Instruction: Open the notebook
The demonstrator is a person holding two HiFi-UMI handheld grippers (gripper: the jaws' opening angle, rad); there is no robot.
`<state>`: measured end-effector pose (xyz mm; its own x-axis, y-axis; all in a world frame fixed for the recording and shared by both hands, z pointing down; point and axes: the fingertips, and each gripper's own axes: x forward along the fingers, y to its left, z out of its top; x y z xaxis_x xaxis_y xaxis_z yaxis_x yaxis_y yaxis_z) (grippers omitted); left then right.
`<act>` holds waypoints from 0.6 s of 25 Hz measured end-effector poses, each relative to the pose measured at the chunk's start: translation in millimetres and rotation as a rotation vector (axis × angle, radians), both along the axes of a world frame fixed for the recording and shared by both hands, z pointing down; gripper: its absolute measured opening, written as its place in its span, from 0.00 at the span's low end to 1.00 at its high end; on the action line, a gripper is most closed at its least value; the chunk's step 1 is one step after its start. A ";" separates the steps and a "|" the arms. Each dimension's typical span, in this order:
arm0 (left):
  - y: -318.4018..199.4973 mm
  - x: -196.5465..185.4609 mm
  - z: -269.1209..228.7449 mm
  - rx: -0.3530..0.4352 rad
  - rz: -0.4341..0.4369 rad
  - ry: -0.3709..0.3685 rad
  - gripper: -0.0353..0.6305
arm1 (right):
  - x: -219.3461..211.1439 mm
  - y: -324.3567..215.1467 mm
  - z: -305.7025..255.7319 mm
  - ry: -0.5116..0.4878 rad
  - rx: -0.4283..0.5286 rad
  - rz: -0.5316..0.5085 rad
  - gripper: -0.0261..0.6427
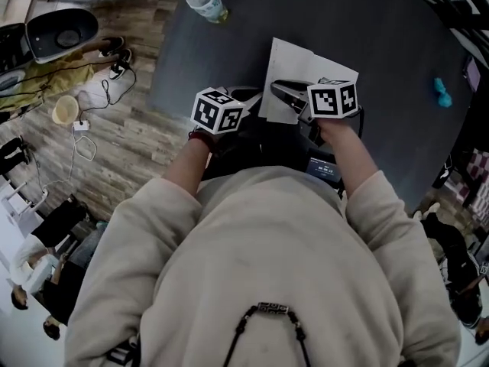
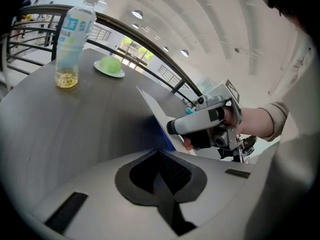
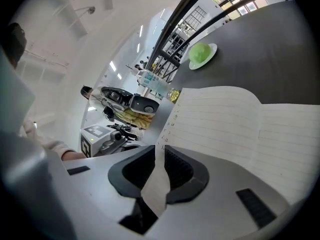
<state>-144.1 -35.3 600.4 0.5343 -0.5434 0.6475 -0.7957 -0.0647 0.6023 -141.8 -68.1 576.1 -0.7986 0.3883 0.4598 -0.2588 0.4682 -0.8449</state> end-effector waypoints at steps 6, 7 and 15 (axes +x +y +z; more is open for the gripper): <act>34.4 -17.2 5.3 -0.057 -0.073 0.000 0.05 | -2.4 19.1 19.0 0.076 0.002 -0.073 0.09; 37.7 -18.8 6.4 -0.063 -0.083 0.003 0.05 | -1.7 22.4 21.8 0.087 0.003 -0.093 0.08; 36.1 -21.8 -1.0 -0.036 -0.103 0.000 0.06 | 1.2 29.2 20.9 0.093 0.028 -0.143 0.07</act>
